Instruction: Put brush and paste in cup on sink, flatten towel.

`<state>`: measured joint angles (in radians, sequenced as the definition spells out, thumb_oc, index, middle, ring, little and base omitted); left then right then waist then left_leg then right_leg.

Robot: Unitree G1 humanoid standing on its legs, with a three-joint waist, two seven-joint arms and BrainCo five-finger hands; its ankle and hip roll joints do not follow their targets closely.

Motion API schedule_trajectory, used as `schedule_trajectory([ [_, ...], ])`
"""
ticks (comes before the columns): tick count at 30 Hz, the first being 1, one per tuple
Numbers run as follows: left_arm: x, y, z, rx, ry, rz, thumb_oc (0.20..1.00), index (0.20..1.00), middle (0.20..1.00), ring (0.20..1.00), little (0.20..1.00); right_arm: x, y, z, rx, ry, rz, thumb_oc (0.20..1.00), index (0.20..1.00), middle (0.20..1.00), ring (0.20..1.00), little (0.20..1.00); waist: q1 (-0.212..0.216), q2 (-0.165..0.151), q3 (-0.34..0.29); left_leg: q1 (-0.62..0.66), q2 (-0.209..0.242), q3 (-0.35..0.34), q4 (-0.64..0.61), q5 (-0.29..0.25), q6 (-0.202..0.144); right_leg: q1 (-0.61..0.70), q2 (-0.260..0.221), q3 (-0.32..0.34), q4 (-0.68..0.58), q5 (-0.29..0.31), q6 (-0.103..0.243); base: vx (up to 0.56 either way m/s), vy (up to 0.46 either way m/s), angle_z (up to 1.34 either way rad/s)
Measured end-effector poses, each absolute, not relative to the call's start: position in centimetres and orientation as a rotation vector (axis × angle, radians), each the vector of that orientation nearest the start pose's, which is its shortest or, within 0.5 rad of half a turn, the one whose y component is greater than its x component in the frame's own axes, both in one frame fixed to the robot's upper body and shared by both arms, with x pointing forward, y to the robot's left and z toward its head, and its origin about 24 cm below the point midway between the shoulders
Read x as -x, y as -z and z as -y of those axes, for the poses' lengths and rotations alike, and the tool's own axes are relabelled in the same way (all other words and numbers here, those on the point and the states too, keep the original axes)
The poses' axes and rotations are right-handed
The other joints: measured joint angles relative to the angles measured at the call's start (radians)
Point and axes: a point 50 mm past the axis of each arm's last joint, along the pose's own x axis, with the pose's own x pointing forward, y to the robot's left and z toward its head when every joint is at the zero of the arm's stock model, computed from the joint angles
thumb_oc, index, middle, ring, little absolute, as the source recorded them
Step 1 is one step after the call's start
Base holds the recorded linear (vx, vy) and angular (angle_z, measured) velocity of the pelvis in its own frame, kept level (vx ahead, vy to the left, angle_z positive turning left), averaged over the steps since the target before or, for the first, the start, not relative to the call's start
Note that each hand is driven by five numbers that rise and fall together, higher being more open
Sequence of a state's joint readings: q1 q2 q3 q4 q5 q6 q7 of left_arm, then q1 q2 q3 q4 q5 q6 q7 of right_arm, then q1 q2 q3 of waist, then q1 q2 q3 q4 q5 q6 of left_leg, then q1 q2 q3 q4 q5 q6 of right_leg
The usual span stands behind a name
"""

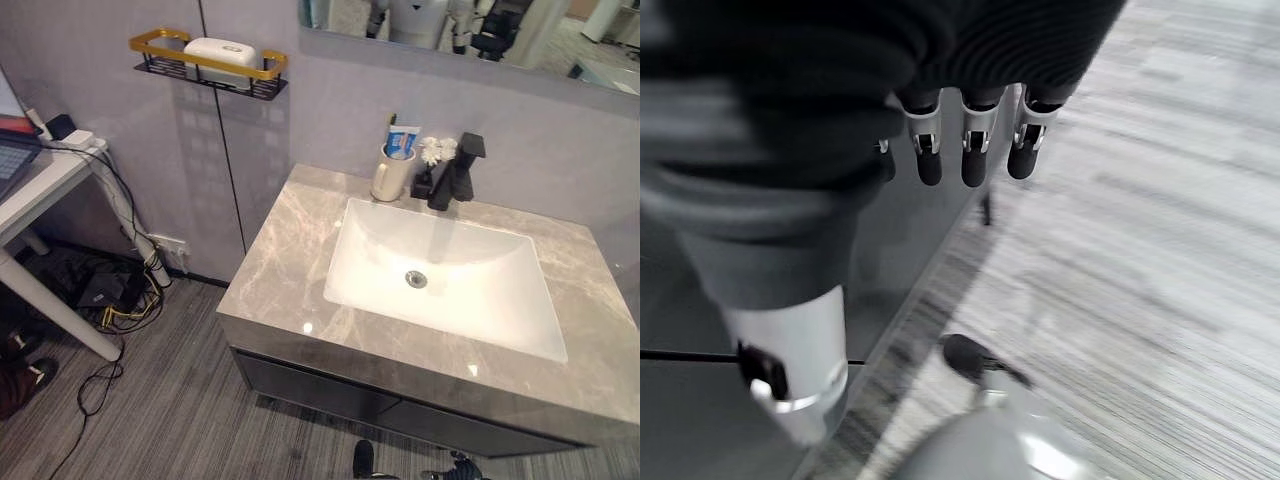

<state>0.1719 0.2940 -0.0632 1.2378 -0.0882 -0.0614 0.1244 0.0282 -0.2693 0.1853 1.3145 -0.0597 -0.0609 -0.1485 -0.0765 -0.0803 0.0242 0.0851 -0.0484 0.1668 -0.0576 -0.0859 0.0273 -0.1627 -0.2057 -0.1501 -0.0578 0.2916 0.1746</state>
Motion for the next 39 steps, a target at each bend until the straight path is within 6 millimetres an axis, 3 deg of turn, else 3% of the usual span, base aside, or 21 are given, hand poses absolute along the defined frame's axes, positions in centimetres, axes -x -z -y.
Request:
schedule_trajectory([
  [2, -2.7, 16.2, -26.1, -0.321, -0.217, -1.321, 1.0, 1.0, 1.0, 1.0, 1.0, -6.0, 16.1, 25.9, 0.502, 0.11, -1.289, 1.0, 1.0, 1.0, 1.0, 1.0, -0.016, 0.023, 0.009, 0.001, -0.001, 0.024, -0.007, 0.0, 0.022, -0.013, -0.004, 0.007, 0.001, 0.018, 0.027, -0.08, 0.032, -0.39],
  [4, -4.9, 16.1, -25.8, -0.355, -0.16, -1.268, 1.0, 1.0, 1.0, 1.0, 1.0, -4.1, 16.4, 25.6, 0.494, 0.106, -1.357, 1.0, 1.0, 1.0, 1.0, 1.0, -0.03, 0.017, 0.01, 0.0, -0.007, 0.051, -0.017, 0.009, 0.032, -0.018, 0.015, 0.004, 0.041, -0.053, 0.017, -0.14, 0.034, -0.4],
  [6, -6.1, 16.1, -25.3, -0.373, -0.105, -1.25, 1.0, 1.0, 1.0, 1.0, 1.0, -4.4, 16.5, 25.4, 0.487, 0.102, -1.356, 1.0, 1.0, 1.0, 1.0, 1.0, -0.037, 0.003, 0.033, -0.005, -0.015, 0.091, 0.005, 0.011, 0.029, -0.049, 0.024, 0.026, 0.069, -0.012, -0.017, -0.09, 0.049, -0.51],
  [8, -6.8, 16.3, -24.1, -0.371, -0.053, -1.237, 1.0, 1.0, 1.0, 1.0, 1.0, -6.1, 16.3, 25.2, 0.472, 0.106, -1.295, 1.0, 1.0, 1.0, 1.0, 1.0, -0.056, 0.045, 0.057, -0.034, 0.029, 0.124, 0.022, -0.002, 0.043, -0.074, 0.058, 0.029, 0.049, 0.063, 0.001, -0.12, 0.066, -0.54],
  [9, -6.8, 16.5, -23.5, -0.369, -0.033, -1.239, 1.0, 1.0, 1.0, 1.0, 1.0, -5.8, 16.4, 24.9, 0.459, 0.097, -1.305, 1.0, 1.0, 1.0, 1.0, 1.0, -0.057, 0.056, 0.056, -0.034, 0.044, 0.151, 0.018, 0.011, 0.053, -0.077, 0.08, 0.002, 0.12, -0.018, 0.004, -0.12, 0.055, -0.46],
  [11, -6.0, 16.6, -23.5, -0.397, 0.0, -1.263, 1.0, 1.0, 1.0, 1.0, 1.0, -5.8, 16.7, 23.9, 0.434, 0.056, -1.314, 1.0, 1.0, 1.0, 1.0, 1.0, -0.028, 0.088, 0.057, -0.018, 0.095, 0.192, 0.011, 0.021, 0.039, -0.069, 0.132, -0.051, 0.341, -0.218, -0.051, -0.11, 0.02, -0.63],
  [12, -5.6, 16.6, -23.6, -0.396, -0.003, -1.276, 1.0, 1.0, 1.0, 1.0, 1.0, -6.2, 16.7, 23.7, 0.437, 0.039, -1.304, 1.0, 1.0, 1.0, 1.0, 1.0, -0.016, 0.079, 0.053, -0.018, 0.099, 0.219, 0.016, 0.021, 0.039, -0.054, 0.125, -0.082, 0.394, -0.281, -0.05, -0.17, 0.021, -0.87],
  [16, -4.7, 16.7, -24.1, -0.38, -0.04, -1.309, 1.0, 1.0, 1.0, 1.0, 1.0, -8.4, 16.3, 23.6, 0.447, 0.033, -1.246, 1.0, 1.0, 1.0, 1.0, 1.0, 0.068, 0.069, 0.039, -0.015, 0.129, 0.348, 0.018, 0.02, 0.031, 0.048, 0.053, -0.193, 0.399, -0.408, -0.023, -0.06, -0.018, -0.98],
  [18, -4.7, 16.4, -25.1, -0.401, -0.054, -1.312, 1.0, 1.0, 1.0, 1.0, 1.0, -8.8, 16.2, 23.4, 0.436, 0.033, -1.229, 1.0, 1.0, 1.0, 1.0, 1.0, 0.077, 0.033, 0.021, -0.018, 0.115, 0.373, 0.028, 0.024, -0.014, 0.107, 0.041, -0.188, 0.291, -0.372, -0.012, -0.08, -0.105, -0.67],
  [20, -3.8, 16.5, -25.4, -0.393, -0.08, -1.36, 1.0, 1.0, 1.0, 1.0, 1.0, -9.7, 16.0, 23.4, 0.405, 0.055, -1.196, 1.0, 1.0, 1.0, 1.0, 1.0, 0.092, 0.029, 0.018, -0.038, 0.153, 0.376, 0.115, 0.017, -0.01, 0.135, 0.085, -0.203, 0.189, -0.334, -0.096, -0.06, -0.165, -1.04],
  [21, -3.5, 16.5, -25.6, -0.398, -0.083, -1.373, 1.0, 1.0, 1.0, 1.0, 1.0, -9.7, 16.0, 23.5, 0.406, 0.054, -1.193, 1.0, 1.0, 1.0, 1.0, 1.0, 0.091, 0.027, 0.019, -0.045, 0.158, 0.377, 0.144, 0.009, -0.004, 0.144, 0.092, -0.183, 0.161, -0.331, -0.107, -0.08, -0.233, -1.46],
  [22, -3.2, 16.6, -25.2, -0.402, -0.069, -1.388, 1.0, 1.0, 1.0, 1.0, 1.0, -8.9, 15.9, 24.6, 0.427, 0.072, -1.208, 1.0, 1.0, 1.0, 1.0, 1.0, 0.092, 0.049, 0.011, -0.046, 0.168, 0.362, 0.137, -0.023, -0.013, 0.146, 0.118, -0.144, 0.108, -0.328, -0.121, -0.09, -0.224, -0.87],
  [23, -3.3, 16.7, -24.9, -0.396, -0.062, -1.385, 1.0, 1.0, 1.0, 1.0, 1.0, -8.6, 15.7, 25.4, 0.437, 0.089, -1.213, 1.0, 1.0, 1.0, 1.0, 1.0, 0.089, 0.073, 0.013, -0.03, 0.176, 0.362, 0.109, -0.016, -0.051, 0.144, 0.135, -0.13, 0.103, -0.32, -0.128, -0.08, -0.18, -0.66],
  [24, -3.6, 16.7, -24.9, -0.404, -0.057, -1.378, 1.0, 1.0, 1.0, 1.0, 1.0, -8.1, 15.7, 25.7, 0.44, 0.098, -1.227, 1.0, 1.0, 1.0, 1.0, 1.0, 0.08, 0.078, 0.016, -0.031, 0.179, 0.363, 0.113, -0.011, -0.056, 0.146, 0.138, -0.13, 0.101, -0.317, -0.13, -0.13, -0.206, -0.2],
  [28, -5.0, 16.5, -24.9, -0.459, -0.022, -1.337, 1.0, 1.0, 1.0, 1.0, 1.0, -3.1, 16.1, 26.7, 0.446, 0.119, -1.354, 1.0, 1.0, 1.0, 1.0, 1.0, 0.059, 0.075, 0.023, -0.03, 0.205, 0.357, 0.164, -0.008, -0.057, 0.157, 0.157, -0.104, 0.07, -0.311, -0.134, -0.13, -0.175, -0.19],
  [32, -7.2, 16.3, -24.6, -0.499, 0.016, -1.271, 1.0, 1.0, 1.0, 1.0, 1.0, -2.3, 16.0, 27.2, 0.457, 0.129, -1.387, 1.0, 1.0, 1.0, 1.0, 1.0, 0.059, 0.075, 0.056, -0.057, 0.23, 0.363, 0.196, -0.003, -0.088, 0.136, 0.171, -0.074, 0.057, -0.29, -0.154, -0.18, -0.177, -0.25],
  [33, -8.0, 16.2, -24.2, -0.498, 0.023, -1.247, 1.0, 1.0, 1.0, 1.0, 1.0, -1.6, 16.0, 27.5, 0.462, 0.136, -1.405, 1.0, 1.0, 1.0, 1.0, 1.0, 0.049, 0.081, 0.061, -0.055, 0.241, 0.342, 0.204, 0.002, -0.11, 0.122, 0.185, -0.071, 0.065, -0.285, -0.163, -0.17, -0.121, -0.85],
  [34, -8.5, 16.1, -24.1, -0.523, 0.024, -1.226, 1.0, 1.0, 1.0, 1.0, 1.0, -3.0, 15.9, 27.5, 0.466, 0.131, -1.374, 1.0, 1.0, 1.0, 1.0, 1.0, 0.08, 0.048, 0.103, -0.094, 0.222, 0.166, 0.356, 0.023, -0.104, 0.103, 0.171, 0.014, 0.108, -0.286, -0.184, -0.06, -0.096, -1.18],
  [35, -8.9, 16.0, -24.1, -0.528, 0.027, -1.209, 1.0, 1.0, 1.0, 1.0, 1.0, -3.6, 15.8, 27.6, 0.471, 0.134, -1.364, 1.0, 1.0, 1.0, 1.0, 1.0, 0.093, 0.035, 0.105, -0.133, 0.202, 0.071, 0.392, 0.024, -0.129, 0.097, 0.158, 0.043, 0.102, -0.28, -0.193, -0.02, -0.068, -1.43],
  [37, -9.0, 16.3, -23.1, -0.514, 0.045, -1.207, 1.0, 1.0, 1.0, 1.0, 1.0, -5.0, 15.4, 28.5, 0.497, 0.153, -1.327, 1.0, 1.0, 1.0, 1.0, 1.0, 0.095, 0.032, 0.097, -0.16, 0.108, -0.169, 0.336, -0.009, -0.153, 0.088, 0.141, 0.102, 0.067, -0.272, -0.197, 0.03, -0.039, -1.17],
  [39, -9.1, 16.4, -22.3, -0.498, 0.057, -1.205, 1.0, 1.0, 1.0, 1.0, 1.0, -5.7, 15.2, 28.7, 0.496, 0.158, -1.311, 1.0, 1.0, 1.0, 1.0, 1.0, 0.083, 0.048, 0.095, -0.151, 0.023, -0.287, 0.283, -0.02, -0.134, 0.076, 0.15, 0.15, 0.057, -0.258, -0.187, 0.07, 0.003, -1.2],
])
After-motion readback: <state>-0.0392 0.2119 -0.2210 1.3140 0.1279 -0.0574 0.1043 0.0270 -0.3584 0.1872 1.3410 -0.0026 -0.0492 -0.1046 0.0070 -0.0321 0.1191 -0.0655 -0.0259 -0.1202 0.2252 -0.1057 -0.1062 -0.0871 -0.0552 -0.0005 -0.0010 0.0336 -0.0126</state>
